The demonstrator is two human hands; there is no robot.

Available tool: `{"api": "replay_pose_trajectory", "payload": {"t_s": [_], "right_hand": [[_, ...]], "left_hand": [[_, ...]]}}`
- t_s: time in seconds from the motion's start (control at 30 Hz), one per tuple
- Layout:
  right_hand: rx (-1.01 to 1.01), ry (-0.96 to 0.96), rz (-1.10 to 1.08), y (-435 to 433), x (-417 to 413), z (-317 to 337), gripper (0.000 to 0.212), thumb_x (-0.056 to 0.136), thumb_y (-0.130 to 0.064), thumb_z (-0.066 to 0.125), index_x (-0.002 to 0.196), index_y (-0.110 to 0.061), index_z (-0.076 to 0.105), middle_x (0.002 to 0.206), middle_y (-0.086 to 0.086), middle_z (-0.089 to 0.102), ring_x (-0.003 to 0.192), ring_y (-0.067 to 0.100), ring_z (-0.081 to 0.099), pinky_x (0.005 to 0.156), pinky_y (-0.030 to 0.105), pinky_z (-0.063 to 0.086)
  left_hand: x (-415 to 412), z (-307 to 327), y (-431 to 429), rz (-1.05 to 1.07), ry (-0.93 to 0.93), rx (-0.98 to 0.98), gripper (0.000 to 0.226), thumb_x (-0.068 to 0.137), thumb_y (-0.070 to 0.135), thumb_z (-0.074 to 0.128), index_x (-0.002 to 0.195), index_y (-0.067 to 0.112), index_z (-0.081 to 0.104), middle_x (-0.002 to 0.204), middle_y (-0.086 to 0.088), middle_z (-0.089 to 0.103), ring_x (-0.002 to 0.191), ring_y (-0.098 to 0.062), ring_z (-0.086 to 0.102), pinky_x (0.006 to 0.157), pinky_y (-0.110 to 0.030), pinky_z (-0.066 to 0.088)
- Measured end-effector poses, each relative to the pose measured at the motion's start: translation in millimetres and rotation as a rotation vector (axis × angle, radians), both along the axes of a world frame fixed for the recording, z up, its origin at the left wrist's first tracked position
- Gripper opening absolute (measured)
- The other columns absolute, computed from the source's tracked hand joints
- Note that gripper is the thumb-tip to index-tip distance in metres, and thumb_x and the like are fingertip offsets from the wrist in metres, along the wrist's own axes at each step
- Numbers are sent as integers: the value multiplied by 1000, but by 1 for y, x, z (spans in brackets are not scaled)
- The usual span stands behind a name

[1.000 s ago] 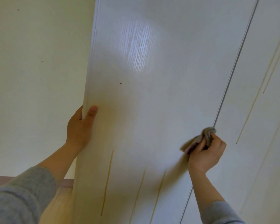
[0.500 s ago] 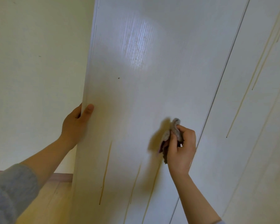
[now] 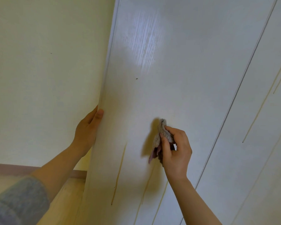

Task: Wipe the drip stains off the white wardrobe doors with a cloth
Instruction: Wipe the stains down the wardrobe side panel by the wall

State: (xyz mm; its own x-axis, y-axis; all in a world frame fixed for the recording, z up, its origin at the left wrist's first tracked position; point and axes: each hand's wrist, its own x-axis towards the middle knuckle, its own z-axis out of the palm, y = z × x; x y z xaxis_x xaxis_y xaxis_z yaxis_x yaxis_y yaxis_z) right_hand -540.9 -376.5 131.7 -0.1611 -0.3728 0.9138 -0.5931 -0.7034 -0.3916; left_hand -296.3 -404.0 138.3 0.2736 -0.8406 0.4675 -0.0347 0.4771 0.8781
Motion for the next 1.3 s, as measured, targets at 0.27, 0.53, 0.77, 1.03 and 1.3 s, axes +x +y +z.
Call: {"api": "replay_pose_trajectory", "payload": {"t_s": [0.27, 0.53, 0.77, 1.03, 1.3], "right_hand": [[-46, 12, 16, -9, -7, -7, 19, 90, -1, 63, 103, -13, 69, 99, 2, 63, 95, -2, 58, 77, 4, 40], [-145, 133, 110, -36, -10, -41, 23, 90, -13, 53, 104, -8, 69, 103, 4, 63, 97, 13, 60, 82, 11, 42], [-274, 169, 104, -38, 10, -35, 23, 87, -7, 55, 104, -10, 70, 104, -11, 60, 96, 15, 59, 80, 28, 49], [-258, 206, 51, -25, 28, -95, 24, 88, -10, 53, 106, -13, 68, 103, -18, 54, 95, 16, 58, 79, 31, 49], [-402, 267, -35, -44, 64, -46, 23, 88, -7, 58, 106, -10, 73, 99, 3, 62, 93, 17, 52, 81, 15, 37]], "left_hand": [[-15, -3, -8, 164, 59, -34, 39, 104, 44, 37, 139, 35, 52, 115, 27, 55, 103, 5, 55, 77, -2, 37], [-17, -12, -16, 251, 11, -70, 38, 104, 46, 37, 131, 31, 60, 124, 17, 60, 120, -6, 54, 101, -23, 42], [-7, -25, -9, 177, -75, -138, 31, 105, 41, 41, 129, 42, 61, 121, 21, 66, 113, -2, 60, 101, -31, 47], [4, -141, -10, 54, -135, -53, 60, 91, 72, 41, 144, 44, 46, 140, 24, 53, 132, -2, 49, 108, -24, 38], [16, -205, -5, -67, 41, 190, 81, 78, 79, 39, 150, 43, 28, 157, 15, 33, 145, -14, 32, 120, -44, 26]]}}
